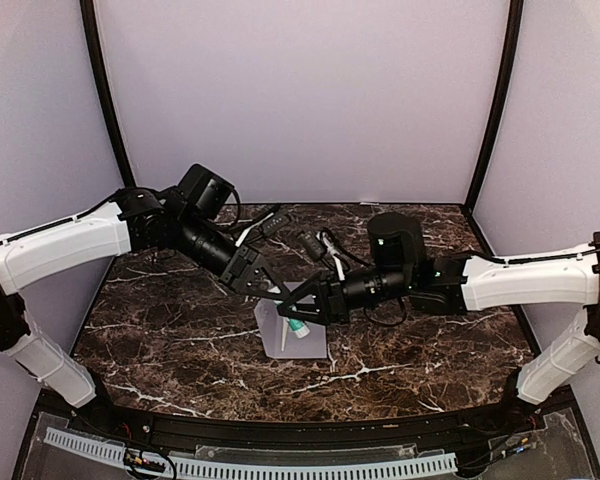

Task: Place the letter into the envelope and seal it
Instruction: Open the solid glue cap from the solid glue.

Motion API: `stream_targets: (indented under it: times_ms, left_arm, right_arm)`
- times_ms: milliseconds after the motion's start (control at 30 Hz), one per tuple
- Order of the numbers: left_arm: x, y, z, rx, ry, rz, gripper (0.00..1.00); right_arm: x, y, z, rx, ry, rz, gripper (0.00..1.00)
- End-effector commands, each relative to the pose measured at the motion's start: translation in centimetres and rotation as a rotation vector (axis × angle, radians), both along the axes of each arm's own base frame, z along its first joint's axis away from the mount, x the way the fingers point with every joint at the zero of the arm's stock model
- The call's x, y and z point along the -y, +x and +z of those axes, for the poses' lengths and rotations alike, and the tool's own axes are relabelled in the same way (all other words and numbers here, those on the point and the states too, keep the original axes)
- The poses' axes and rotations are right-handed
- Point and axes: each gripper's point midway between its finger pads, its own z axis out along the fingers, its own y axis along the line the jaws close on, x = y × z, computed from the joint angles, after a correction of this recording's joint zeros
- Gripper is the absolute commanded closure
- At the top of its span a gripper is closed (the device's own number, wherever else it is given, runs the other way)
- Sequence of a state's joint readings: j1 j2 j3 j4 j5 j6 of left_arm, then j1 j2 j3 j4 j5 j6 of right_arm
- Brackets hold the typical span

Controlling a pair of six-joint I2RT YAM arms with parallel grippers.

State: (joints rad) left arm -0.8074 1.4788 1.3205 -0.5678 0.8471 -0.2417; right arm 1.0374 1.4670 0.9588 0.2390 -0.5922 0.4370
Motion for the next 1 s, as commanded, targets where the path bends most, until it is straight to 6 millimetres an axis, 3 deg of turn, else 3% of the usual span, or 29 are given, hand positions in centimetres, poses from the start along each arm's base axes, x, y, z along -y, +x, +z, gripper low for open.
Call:
stream_targets:
  times_ms: [0,167,200,233,267,367,400,433,467,600,633,667,700,733,867,967]
  left_arm:
    - [0.2,0.0,1.0,0.029,-0.018,-0.016,0.95]
    - [0.4,0.2,1.2,0.036,-0.026,-0.008,0.95]
    - [0.5,0.3,1.4,0.042,-0.033,-0.006,0.9]
    - [0.5,0.4,1.4,0.043,-0.034,-0.002,0.84]
    - [0.5,0.6,1.7,0.064,-0.046,0.009,0.7]
    - [0.5,1.5,2.4,0.124,-0.071,0.065,0.4]
    - [0.4,2.3,3.6,0.187,-0.106,0.105,0.36]
    - [0.2,2.5,3.2,0.191,-0.104,0.137,0.32]
    - [0.0,3.5,4.8,0.264,-0.151,0.194,0.31]
    - [-1.2,4.7,7.3,0.376,-0.276,0.336,0.29]
    - [-1.7,4.3,7.0,0.382,-0.299,0.348,0.28]
    - [-1.6,4.3,8.6,0.405,-0.376,0.361,0.29]
    - [-2.0,3.7,8.0,0.401,-0.395,0.36,0.29]
    - [-2.0,3.5,9.3,0.414,-0.464,0.371,0.29]
    - [-1.6,2.1,8.8,0.378,-0.556,0.366,0.28]
    - [-0.1,1.5,8.1,0.353,-0.55,0.343,0.28]
  right_arm:
    - [-0.8,-0.5,1.4,0.024,0.043,0.03,0.71]
    - [-0.6,-0.4,1.3,0.025,0.047,0.017,0.87]
    - [-0.6,-0.3,1.4,0.025,0.049,0.01,0.89]
    - [-0.6,-0.3,1.5,0.027,0.056,0.003,0.91]
    - [-0.5,-0.1,1.6,0.028,0.061,-0.009,0.92]
    - [-0.1,0.8,2.0,0.041,0.076,-0.08,0.93]
    - [0.1,1.3,2.2,0.045,0.081,-0.116,0.93]
    - [0.3,1.8,2.6,0.049,0.091,-0.154,0.92]
    - [0.6,2.4,2.9,0.054,0.104,-0.192,0.92]
    - [1.7,4.1,5.0,0.065,0.185,-0.328,0.92]
    - [2.1,4.8,5.5,0.067,0.205,-0.375,0.92]
    - [2.4,5.2,6.1,0.068,0.224,-0.407,0.92]
    - [2.8,5.6,6.8,0.075,0.248,-0.435,0.92]
    - [3.1,5.9,7.6,0.078,0.272,-0.462,0.92]
    - [4.2,6.4,10.7,0.095,0.377,-0.516,0.92]
    - [4.4,6.3,12.5,0.107,0.432,-0.519,0.91]
